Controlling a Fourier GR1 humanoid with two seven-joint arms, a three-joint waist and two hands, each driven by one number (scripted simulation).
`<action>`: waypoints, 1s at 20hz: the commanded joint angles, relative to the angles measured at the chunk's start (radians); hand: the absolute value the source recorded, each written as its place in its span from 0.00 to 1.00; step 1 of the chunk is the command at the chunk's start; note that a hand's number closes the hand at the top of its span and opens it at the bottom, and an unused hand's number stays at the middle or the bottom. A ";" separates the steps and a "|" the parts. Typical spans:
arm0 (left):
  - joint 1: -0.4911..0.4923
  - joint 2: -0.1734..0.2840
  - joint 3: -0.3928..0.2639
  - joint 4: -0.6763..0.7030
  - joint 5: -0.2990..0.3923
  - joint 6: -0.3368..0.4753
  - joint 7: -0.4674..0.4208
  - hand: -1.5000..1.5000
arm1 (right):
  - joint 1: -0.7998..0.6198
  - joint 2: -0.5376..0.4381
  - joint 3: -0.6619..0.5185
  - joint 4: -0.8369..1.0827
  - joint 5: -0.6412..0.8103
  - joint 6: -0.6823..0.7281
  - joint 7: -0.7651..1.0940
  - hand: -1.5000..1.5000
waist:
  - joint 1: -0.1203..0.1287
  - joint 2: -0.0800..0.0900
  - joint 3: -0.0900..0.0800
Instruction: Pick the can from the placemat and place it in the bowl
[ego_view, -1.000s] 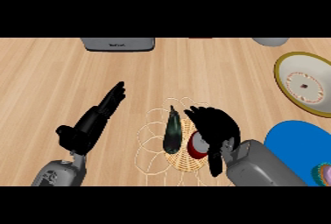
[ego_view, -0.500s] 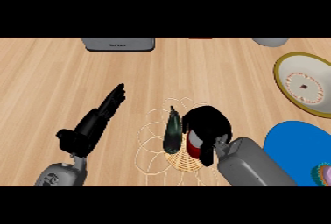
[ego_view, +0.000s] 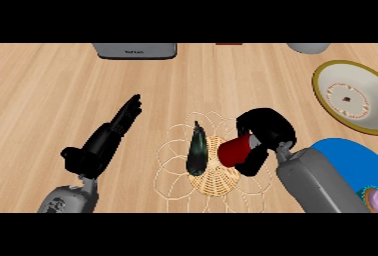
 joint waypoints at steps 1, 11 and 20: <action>0.041 0.019 0.006 -0.046 0.015 -0.021 0.022 0.50 | 0.048 -0.135 -0.109 0.142 0.020 -0.113 -0.152 1.00 | 0.008 0.009 0.004; 0.013 -0.022 -0.001 -0.003 -0.024 -0.003 0.008 0.50 | -0.002 -0.140 -0.179 0.067 0.193 -0.311 -0.029 1.00 | -0.008 0.003 0.002; 0.070 0.010 0.025 -0.011 -0.002 -0.042 -0.030 0.50 | -0.022 -0.103 -0.407 -0.172 0.017 -0.444 -0.017 1.00 | -0.013 -0.002 0.002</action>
